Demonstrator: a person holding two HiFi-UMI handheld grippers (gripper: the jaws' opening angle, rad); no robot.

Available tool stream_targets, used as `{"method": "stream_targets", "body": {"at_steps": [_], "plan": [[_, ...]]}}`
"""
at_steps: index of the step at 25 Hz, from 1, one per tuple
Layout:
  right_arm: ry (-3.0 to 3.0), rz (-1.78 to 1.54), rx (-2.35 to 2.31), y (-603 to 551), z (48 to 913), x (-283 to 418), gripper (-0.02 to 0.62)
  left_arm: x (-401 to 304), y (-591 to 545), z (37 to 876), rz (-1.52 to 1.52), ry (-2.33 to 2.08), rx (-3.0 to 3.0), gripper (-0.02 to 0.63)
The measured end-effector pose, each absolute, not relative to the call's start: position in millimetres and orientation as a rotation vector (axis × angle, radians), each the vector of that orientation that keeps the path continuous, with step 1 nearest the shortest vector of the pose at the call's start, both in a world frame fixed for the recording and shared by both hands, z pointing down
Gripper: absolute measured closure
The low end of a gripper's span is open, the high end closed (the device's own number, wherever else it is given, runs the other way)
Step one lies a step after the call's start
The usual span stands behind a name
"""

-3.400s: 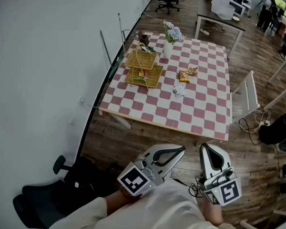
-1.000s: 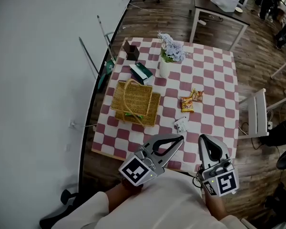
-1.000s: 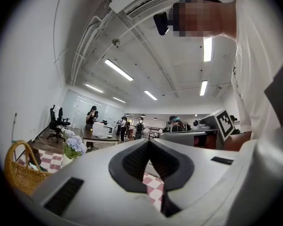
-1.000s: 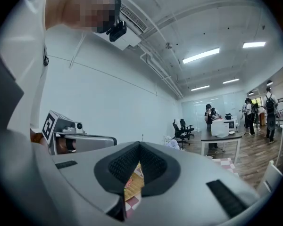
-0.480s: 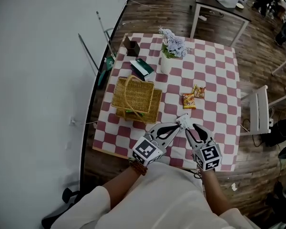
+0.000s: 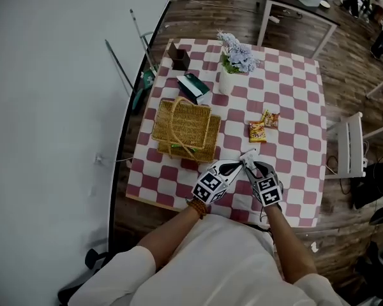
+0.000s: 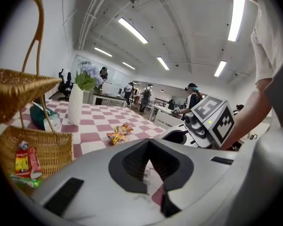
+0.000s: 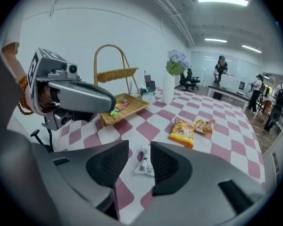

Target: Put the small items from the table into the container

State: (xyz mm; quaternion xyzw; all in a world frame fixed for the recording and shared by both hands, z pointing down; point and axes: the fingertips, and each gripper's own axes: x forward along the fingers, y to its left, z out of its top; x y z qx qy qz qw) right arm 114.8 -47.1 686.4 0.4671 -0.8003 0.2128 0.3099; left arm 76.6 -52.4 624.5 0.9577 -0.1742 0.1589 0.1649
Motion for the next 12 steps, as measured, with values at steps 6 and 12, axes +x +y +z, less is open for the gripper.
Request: {"method": "stream_targets", "body": {"at_steps": [6, 12], "plan": [[-2.005, 0.599, 1.117, -49, 750, 112, 0.425, 82, -54, 676, 0.559, -0.488, 2.632, 0.578], [-1.935, 0.618, 1.077, -48, 774, 113, 0.428, 79, -57, 705, 0.621, -0.506, 2.575, 0.578]]}}
